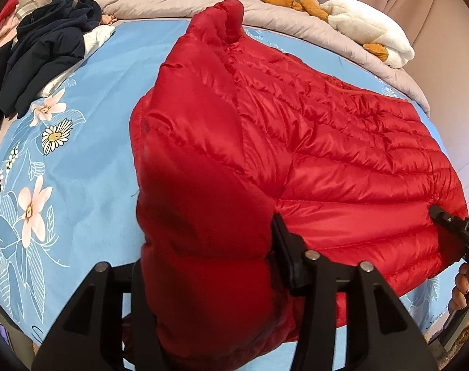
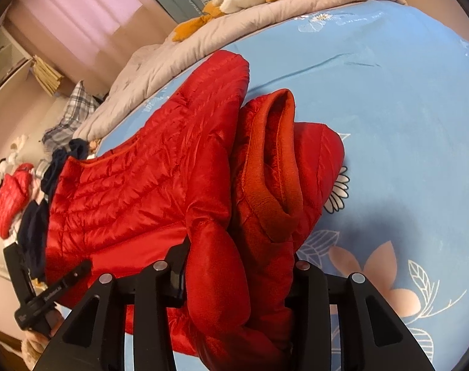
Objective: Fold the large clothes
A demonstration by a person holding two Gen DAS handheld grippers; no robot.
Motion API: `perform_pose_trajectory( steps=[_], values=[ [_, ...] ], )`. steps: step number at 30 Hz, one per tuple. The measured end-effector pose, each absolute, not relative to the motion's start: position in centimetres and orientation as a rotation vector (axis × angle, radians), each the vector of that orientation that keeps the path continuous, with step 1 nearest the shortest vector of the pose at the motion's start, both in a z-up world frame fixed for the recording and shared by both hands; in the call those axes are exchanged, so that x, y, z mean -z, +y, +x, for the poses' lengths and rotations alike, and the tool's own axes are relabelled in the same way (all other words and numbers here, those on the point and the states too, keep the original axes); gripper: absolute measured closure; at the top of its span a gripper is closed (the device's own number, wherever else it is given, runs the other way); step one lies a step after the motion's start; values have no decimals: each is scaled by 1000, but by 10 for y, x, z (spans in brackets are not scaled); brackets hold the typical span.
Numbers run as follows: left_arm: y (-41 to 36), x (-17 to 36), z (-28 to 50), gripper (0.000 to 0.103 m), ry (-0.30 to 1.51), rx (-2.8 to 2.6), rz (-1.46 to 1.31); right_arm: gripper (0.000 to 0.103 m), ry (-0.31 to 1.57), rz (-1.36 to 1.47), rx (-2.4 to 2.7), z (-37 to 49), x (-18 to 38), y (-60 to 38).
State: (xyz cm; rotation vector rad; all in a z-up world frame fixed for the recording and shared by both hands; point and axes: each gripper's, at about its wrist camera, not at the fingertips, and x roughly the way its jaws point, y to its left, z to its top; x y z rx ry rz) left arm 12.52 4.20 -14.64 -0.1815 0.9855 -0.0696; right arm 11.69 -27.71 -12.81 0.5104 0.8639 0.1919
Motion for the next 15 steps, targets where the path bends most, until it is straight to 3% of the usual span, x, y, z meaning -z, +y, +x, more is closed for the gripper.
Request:
perform_pose_trajectory(
  steps=[6, 15],
  values=[
    [45, 145, 122, 41, 991, 48, -183, 55, 880, 528, -159, 115, 129, -280],
    [54, 130, 103, 27, 955, 13, -172, 33, 882, 520, -70, 103, 124, -287]
  ],
)
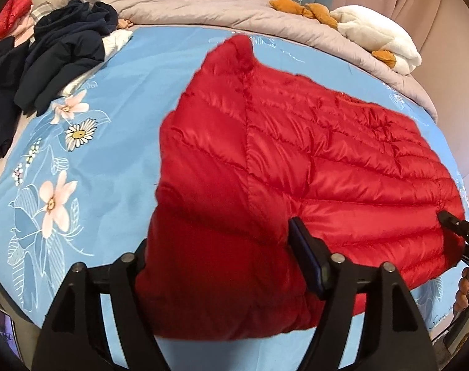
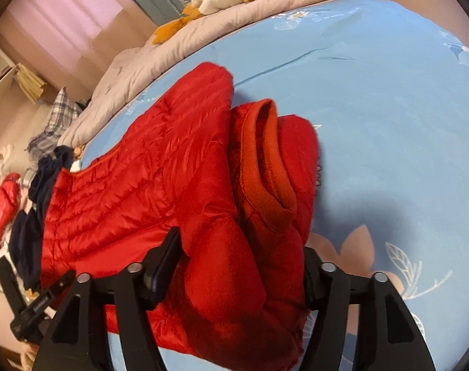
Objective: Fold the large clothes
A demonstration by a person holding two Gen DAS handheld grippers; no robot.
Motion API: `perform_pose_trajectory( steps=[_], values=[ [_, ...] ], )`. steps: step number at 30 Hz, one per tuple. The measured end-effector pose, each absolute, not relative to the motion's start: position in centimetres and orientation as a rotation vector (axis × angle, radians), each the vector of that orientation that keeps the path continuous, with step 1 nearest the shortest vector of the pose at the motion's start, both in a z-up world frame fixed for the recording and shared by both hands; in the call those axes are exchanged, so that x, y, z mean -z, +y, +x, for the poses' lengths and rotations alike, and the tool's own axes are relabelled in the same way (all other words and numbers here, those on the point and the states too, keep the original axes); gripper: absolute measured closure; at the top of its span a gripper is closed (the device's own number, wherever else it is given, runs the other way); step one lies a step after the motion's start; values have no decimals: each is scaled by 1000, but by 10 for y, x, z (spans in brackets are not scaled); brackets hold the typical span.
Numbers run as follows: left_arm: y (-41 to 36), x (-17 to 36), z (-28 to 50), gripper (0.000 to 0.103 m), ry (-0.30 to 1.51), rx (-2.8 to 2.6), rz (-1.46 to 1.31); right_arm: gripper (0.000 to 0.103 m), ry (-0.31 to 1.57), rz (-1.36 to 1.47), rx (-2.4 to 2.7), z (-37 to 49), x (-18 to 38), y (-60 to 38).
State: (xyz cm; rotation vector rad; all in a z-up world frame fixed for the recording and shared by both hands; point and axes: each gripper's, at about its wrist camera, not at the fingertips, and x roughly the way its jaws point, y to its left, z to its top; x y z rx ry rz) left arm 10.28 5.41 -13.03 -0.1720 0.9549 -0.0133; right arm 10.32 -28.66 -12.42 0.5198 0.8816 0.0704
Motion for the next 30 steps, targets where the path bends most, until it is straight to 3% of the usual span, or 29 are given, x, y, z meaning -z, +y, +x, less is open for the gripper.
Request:
perform_pose_trajectory(
  steps=[2, 4, 8, 11, 22, 30],
  values=[
    [56, 125, 98, 23, 943, 17, -171, 28, 864, 504, -36, 99, 119, -288],
    [57, 118, 93, 14, 917, 5, -164, 23, 839, 493, -3, 93, 113, -292],
    [59, 97, 81, 10, 857, 7, -162, 13, 779, 490, 35, 81, 99, -298],
    [58, 78, 69, 0, 802, 18, -165, 8, 734, 477, 48, 72, 86, -300],
    [46, 16, 21, 0, 616, 79, -167, 1, 500, 211, 29, 25, 14, -253],
    [36, 16, -9, 0, 554, 94, -174, 1, 405, 75, -20, 1, 6, -209]
  ],
)
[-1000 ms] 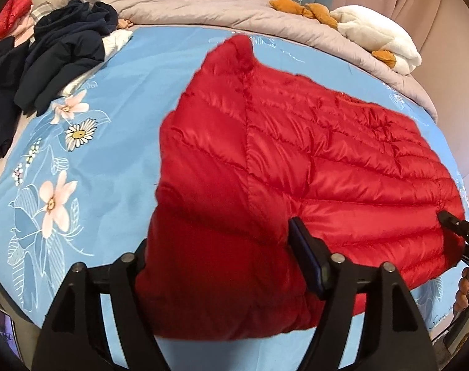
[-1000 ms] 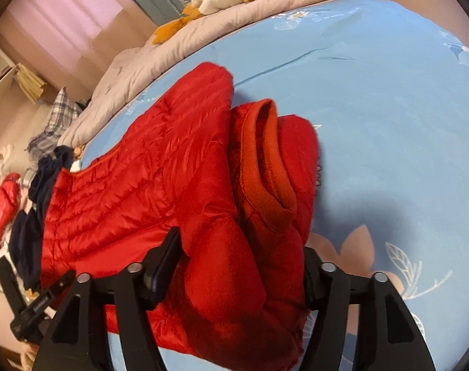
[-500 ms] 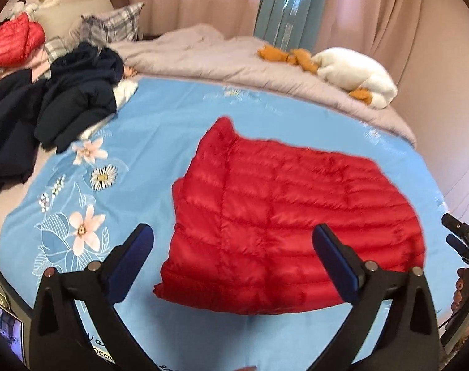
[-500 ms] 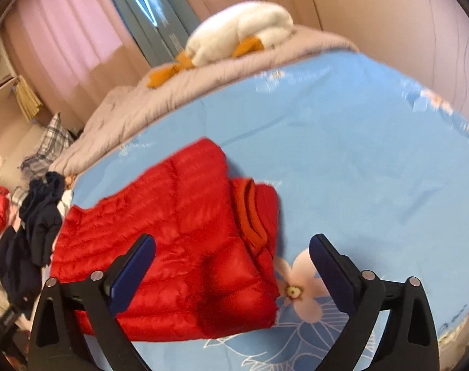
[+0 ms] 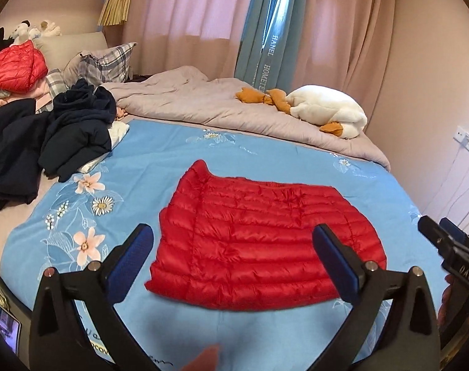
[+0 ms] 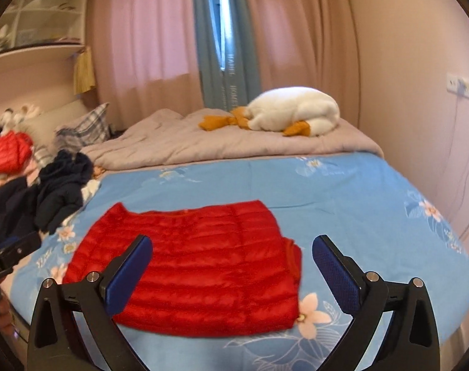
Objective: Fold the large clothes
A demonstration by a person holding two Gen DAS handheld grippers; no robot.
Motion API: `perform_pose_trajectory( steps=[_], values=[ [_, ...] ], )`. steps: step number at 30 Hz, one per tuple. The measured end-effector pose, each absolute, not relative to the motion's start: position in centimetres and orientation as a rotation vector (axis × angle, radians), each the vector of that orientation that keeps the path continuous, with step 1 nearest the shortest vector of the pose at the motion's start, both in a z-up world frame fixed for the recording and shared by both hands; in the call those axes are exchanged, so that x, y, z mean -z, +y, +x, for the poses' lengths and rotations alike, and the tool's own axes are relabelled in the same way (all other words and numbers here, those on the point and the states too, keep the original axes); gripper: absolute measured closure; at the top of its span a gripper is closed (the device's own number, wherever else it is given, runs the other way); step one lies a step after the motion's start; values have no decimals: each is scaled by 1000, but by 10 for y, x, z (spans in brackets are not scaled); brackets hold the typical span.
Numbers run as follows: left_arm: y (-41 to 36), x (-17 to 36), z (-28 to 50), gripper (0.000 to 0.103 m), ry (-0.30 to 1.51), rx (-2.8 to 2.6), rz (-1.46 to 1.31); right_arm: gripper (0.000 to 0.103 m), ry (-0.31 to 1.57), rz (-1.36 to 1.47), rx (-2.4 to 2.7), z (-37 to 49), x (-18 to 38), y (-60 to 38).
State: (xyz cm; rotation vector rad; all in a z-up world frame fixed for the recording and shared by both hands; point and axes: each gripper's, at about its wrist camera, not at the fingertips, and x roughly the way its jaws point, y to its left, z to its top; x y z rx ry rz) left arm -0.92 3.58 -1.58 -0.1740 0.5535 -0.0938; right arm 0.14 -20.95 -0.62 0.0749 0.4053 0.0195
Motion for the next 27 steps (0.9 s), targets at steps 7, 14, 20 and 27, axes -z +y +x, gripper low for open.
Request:
perform_pose_trajectory(
  steps=[7, 14, 20, 27],
  values=[
    [36, 40, -22, 0, 595, 41, -151, 1, 436, 61, -56, -14, 27, -190],
    [31, 57, -37, 0, 616, 30, -124, 1, 466, 77, -66, -25, 38, -186],
    [26, 67, -44, 0, 644, 42, -118, 1, 496, 60, -62, -31, 48, -181],
    [23, 70, -48, 0, 646, 42, -108, 1, 524, 68, -57, -33, 56, -181]
  ],
)
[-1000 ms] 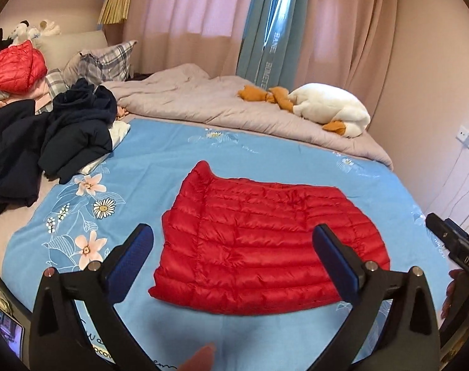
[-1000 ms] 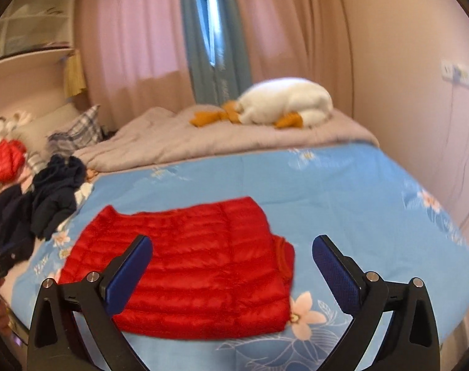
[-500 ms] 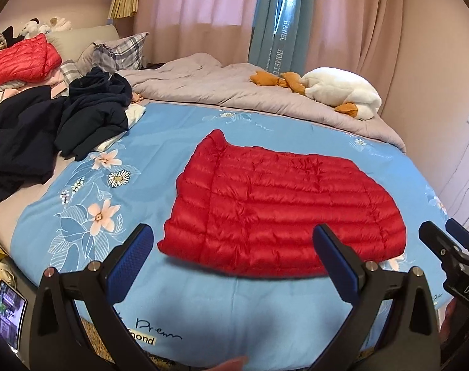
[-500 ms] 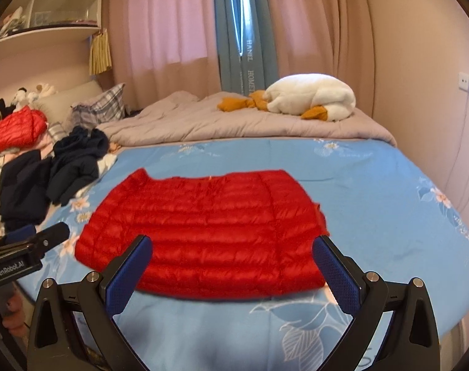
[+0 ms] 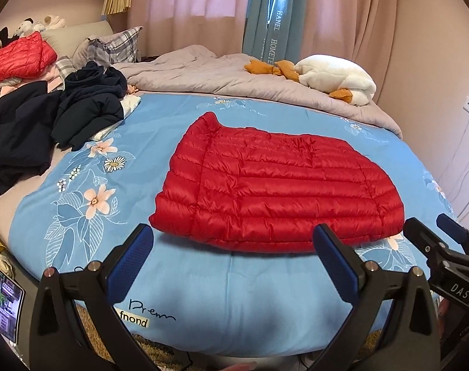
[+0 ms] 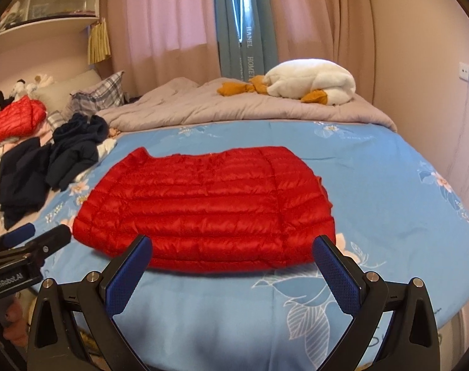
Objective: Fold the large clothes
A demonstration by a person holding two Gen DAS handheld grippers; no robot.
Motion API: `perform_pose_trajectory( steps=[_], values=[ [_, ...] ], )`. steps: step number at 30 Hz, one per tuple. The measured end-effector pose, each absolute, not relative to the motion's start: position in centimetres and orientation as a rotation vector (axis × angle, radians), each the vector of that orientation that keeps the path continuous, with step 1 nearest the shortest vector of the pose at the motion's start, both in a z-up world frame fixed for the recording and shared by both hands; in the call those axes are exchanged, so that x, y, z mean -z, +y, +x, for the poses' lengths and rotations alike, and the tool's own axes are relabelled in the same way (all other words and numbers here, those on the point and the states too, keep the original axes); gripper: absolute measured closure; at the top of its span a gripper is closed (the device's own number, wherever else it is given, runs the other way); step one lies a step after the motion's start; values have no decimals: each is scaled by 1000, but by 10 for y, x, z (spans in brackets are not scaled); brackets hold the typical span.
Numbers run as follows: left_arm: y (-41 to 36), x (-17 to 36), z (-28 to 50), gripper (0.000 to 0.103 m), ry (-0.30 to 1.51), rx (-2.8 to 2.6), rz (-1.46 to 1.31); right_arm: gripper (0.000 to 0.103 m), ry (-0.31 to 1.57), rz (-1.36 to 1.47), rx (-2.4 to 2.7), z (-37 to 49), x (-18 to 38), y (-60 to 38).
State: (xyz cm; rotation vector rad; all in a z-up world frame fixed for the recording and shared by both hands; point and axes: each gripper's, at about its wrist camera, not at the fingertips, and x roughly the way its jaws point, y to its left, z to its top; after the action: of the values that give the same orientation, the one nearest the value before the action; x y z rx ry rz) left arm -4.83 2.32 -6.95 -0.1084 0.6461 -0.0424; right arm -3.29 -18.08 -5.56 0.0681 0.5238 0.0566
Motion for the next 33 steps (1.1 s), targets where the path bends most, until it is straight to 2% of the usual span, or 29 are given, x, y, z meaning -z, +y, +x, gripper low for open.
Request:
perform_pose_trajectory(
  steps=[33],
  values=[
    [16, 84, -44, 0, 696, 81, -111, 1, 580, 64, -34, -28, 71, -176]
  ],
)
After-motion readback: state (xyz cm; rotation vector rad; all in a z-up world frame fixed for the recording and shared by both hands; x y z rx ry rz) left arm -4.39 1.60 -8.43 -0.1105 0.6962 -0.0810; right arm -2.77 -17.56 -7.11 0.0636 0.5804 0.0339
